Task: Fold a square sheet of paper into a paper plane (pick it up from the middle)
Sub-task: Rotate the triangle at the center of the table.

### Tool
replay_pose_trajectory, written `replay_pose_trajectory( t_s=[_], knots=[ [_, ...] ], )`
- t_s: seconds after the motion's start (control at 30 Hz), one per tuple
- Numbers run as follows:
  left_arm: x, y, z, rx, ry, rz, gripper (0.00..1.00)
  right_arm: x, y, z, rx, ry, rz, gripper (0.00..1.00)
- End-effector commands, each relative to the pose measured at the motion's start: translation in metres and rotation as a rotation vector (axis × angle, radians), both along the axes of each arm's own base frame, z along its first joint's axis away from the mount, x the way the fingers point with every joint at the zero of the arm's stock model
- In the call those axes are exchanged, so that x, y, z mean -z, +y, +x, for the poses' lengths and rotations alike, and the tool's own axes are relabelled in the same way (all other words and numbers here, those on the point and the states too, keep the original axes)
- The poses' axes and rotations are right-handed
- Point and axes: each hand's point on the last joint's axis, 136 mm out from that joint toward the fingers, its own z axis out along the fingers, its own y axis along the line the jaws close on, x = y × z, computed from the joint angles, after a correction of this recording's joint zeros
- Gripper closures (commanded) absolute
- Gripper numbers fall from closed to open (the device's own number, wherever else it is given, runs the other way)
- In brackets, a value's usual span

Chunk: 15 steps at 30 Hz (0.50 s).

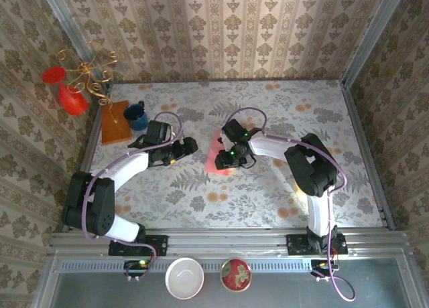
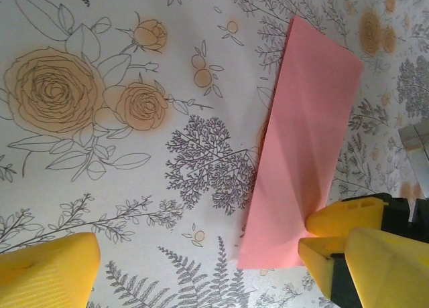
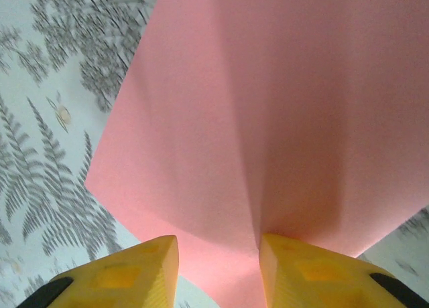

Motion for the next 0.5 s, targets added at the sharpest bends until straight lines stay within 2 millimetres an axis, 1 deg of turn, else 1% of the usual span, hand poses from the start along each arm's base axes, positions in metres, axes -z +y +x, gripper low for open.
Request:
replay_pose_trajectory(
  t_s=[0.0,0.07,0.13,0.2,0.27,0.3,0.33,0.4,0.47],
  knots=[
    [0.001,-0.007,-0.003,0.031,0.005,-0.030,0.05,-0.032,0.000,0.000,0.007,-0.047,0.058,0.58],
    [0.001,-0.014,-0.006,0.042,0.020,-0.042,0.06,-0.048,0.002,0.012,0.137,-0.052,0.110,0.55],
    [0.004,-0.021,-0.011,0.049,0.046,-0.052,0.07,-0.051,0.000,0.021,0.274,-0.035,0.143,0.54],
    [0.007,-0.029,-0.016,0.054,0.075,-0.063,0.08,-0.051,0.002,0.025,0.353,-0.020,0.186,0.55],
    [0.011,-0.041,-0.022,0.070,0.106,-0.080,0.10,-0.046,0.001,0.026,0.391,-0.012,0.208,0.55],
    [0.013,-0.043,-0.022,0.066,0.121,-0.084,0.11,-0.043,-0.002,0.027,0.405,-0.003,0.200,0.57],
    [0.015,-0.054,-0.029,0.092,0.138,-0.085,0.13,-0.038,-0.007,0.028,0.424,0.011,0.187,0.58],
    [0.019,-0.064,-0.033,0.105,0.167,-0.087,0.17,-0.028,-0.017,0.031,0.464,0.043,0.167,0.59],
    [0.024,-0.073,-0.037,0.115,0.199,-0.090,0.22,-0.020,-0.021,0.033,0.483,0.071,0.188,0.60]
  ],
)
